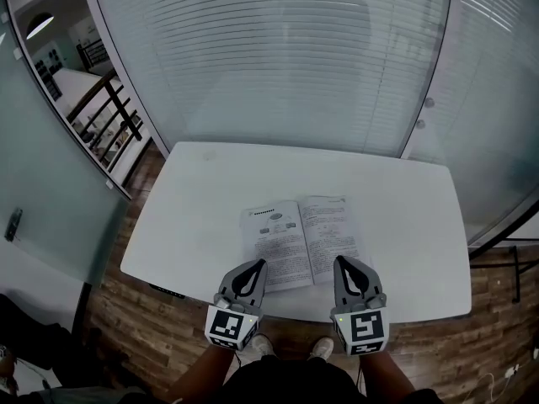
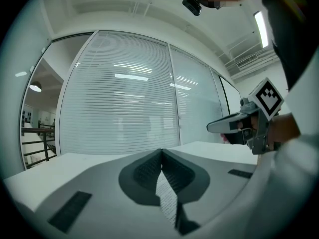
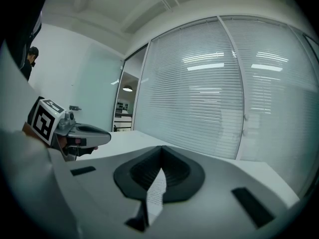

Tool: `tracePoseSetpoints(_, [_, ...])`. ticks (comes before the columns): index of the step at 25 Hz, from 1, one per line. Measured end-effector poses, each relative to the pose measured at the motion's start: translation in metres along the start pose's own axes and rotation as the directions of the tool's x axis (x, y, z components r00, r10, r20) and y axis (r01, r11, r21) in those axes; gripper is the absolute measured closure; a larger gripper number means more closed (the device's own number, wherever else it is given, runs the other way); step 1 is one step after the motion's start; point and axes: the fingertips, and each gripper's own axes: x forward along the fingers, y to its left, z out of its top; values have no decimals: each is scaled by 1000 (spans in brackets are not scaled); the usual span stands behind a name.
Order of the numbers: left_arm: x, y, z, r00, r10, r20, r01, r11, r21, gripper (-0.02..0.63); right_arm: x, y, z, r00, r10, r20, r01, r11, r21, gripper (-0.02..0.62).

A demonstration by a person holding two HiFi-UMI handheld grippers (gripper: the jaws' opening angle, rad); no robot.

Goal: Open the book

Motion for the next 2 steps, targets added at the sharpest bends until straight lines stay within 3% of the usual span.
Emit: tracePoseSetpoints(2, [0,-1,0,1000,-1,-2,1,1000,1,591,0,-2,-2,1000,-8,4,8,1000,6,591])
